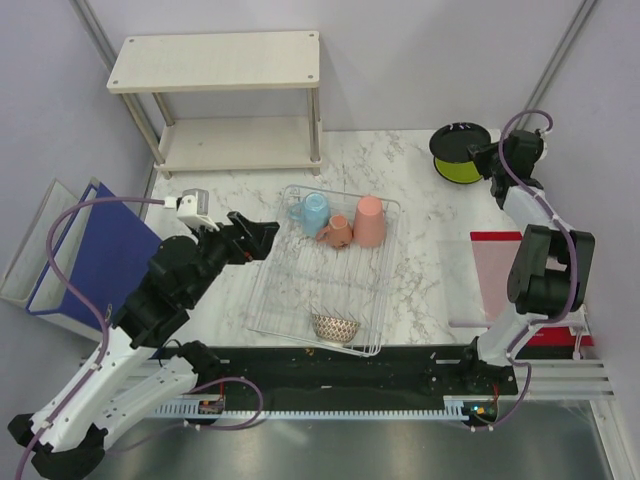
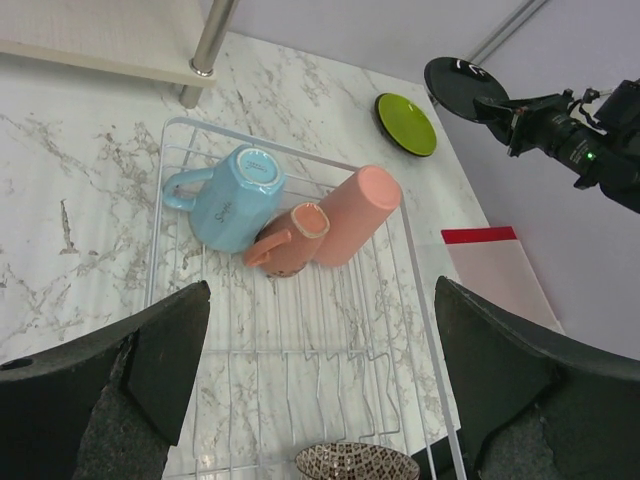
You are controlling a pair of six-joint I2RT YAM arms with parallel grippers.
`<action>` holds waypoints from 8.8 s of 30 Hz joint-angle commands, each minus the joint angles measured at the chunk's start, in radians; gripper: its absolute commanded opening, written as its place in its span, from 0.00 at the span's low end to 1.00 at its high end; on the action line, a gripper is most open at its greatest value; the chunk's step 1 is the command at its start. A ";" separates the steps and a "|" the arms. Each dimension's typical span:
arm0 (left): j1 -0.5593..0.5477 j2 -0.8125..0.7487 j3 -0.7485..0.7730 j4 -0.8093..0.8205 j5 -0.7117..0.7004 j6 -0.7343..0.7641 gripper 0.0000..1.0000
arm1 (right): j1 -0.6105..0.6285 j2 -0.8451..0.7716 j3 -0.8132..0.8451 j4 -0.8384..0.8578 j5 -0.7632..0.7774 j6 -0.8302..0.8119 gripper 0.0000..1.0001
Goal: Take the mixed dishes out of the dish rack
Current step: Place the plate at the center of the board, then adjust the dish rack at the center of the board.
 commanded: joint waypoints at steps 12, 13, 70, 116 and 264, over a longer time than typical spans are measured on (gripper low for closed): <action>0.004 0.125 -0.058 0.043 0.000 0.058 0.99 | -0.050 0.410 0.386 -0.003 -0.047 -0.119 0.00; 0.004 0.137 -0.057 0.046 0.000 0.061 0.99 | -0.050 0.435 0.397 -0.010 -0.050 -0.122 0.00; 0.009 0.203 -0.065 0.054 0.062 0.051 0.99 | -0.065 0.435 0.414 -0.208 0.070 -0.274 0.52; 0.038 0.457 0.170 -0.316 -0.213 0.137 0.99 | 0.351 -0.612 -0.359 -0.357 0.126 -0.374 0.54; 0.241 0.613 0.397 -0.316 0.143 0.155 0.83 | 0.607 -0.405 -0.286 -0.570 0.433 -0.560 0.65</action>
